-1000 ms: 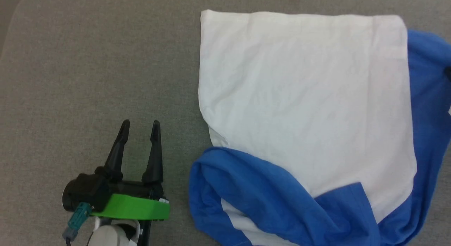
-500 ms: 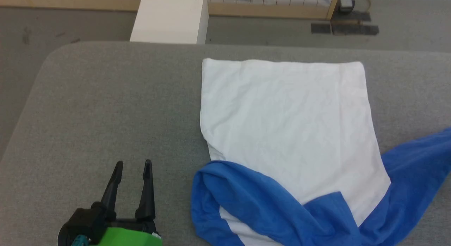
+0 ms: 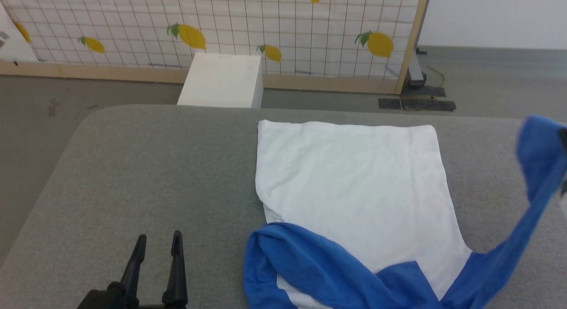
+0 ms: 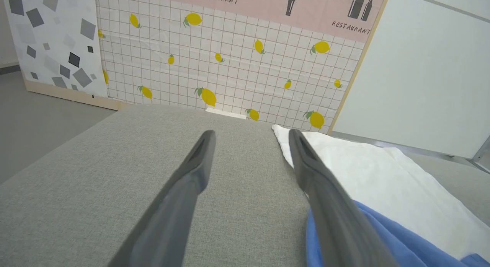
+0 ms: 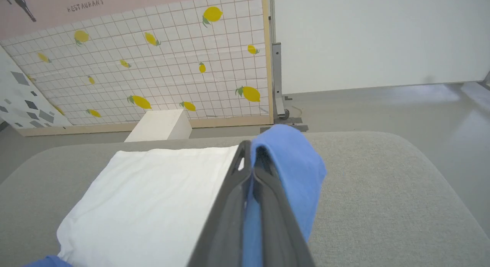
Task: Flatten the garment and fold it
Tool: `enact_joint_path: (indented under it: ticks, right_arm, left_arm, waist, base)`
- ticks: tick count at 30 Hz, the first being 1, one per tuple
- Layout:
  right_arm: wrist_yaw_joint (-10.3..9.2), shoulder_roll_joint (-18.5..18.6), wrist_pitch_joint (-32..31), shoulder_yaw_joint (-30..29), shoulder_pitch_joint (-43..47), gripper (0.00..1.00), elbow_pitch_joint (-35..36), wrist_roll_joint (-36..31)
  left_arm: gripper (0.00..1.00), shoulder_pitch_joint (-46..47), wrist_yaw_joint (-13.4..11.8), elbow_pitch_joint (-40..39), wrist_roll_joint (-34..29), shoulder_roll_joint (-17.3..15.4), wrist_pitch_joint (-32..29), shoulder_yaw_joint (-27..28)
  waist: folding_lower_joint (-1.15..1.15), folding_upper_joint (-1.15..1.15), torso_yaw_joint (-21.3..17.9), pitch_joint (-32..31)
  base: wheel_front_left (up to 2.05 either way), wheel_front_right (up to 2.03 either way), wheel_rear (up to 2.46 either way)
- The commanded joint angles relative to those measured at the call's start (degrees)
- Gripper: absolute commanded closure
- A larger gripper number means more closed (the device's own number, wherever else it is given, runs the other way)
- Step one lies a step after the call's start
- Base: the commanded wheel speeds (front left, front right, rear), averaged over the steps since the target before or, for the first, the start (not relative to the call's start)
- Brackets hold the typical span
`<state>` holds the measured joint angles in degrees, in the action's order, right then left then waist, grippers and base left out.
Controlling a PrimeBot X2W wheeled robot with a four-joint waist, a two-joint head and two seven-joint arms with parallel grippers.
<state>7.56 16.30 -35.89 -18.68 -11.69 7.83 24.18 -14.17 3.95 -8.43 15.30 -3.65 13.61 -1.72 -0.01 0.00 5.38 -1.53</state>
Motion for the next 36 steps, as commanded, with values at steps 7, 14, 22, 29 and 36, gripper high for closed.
enact_joint_path:
  ticks: [7, 14, 22, 29, 36]
  right_arm:
    - [-0.08, -0.29, -2.16, 13.32, 0.79, 1.00, 6.14, 2.23]
    - [-0.08, -0.20, -1.26, 26.36, 2.64, 1.00, 6.53, 3.19]
    - [-0.08, 0.74, 1.72, 41.89, 4.96, 1.00, 2.00, 4.28]
    - [-0.08, 0.80, 5.67, 51.32, 4.76, 1.00, -8.11, 3.74]
    - [-0.08, -1.44, 8.96, 55.03, 1.06, 1.00, -20.54, 1.46]
  left_arm:
    - [0.00, -1.14, -0.33, -1.02, 0.46, -0.35, -0.41, -0.54]
    - [0.00, -0.48, -0.37, -0.51, 0.85, -0.28, -0.29, -1.25]
    - [0.00, 0.33, -0.52, -0.06, 1.20, -0.42, -0.12, -1.38]
    - [0.00, 1.01, -0.62, 0.41, 1.47, -0.39, 0.04, -1.79]
    - [0.00, 1.56, -0.63, 0.93, 1.65, -0.36, 0.24, -2.30]
  waist:
    - [0.01, 0.00, 1.47, -0.59]
    - [0.01, 0.00, 2.70, 0.52]
    - [0.01, 0.00, 3.78, 1.33]
    - [0.01, 0.00, 4.15, 2.12]
    - [0.01, 0.00, 4.49, 2.71]
  base:
    - [0.00, 0.00, 0.00]
    - [0.00, 0.00, 0.00]
    - [0.00, 0.00, 0.00]
    - [0.00, 0.00, 0.00]
    - [0.00, 0.00, 0.00]
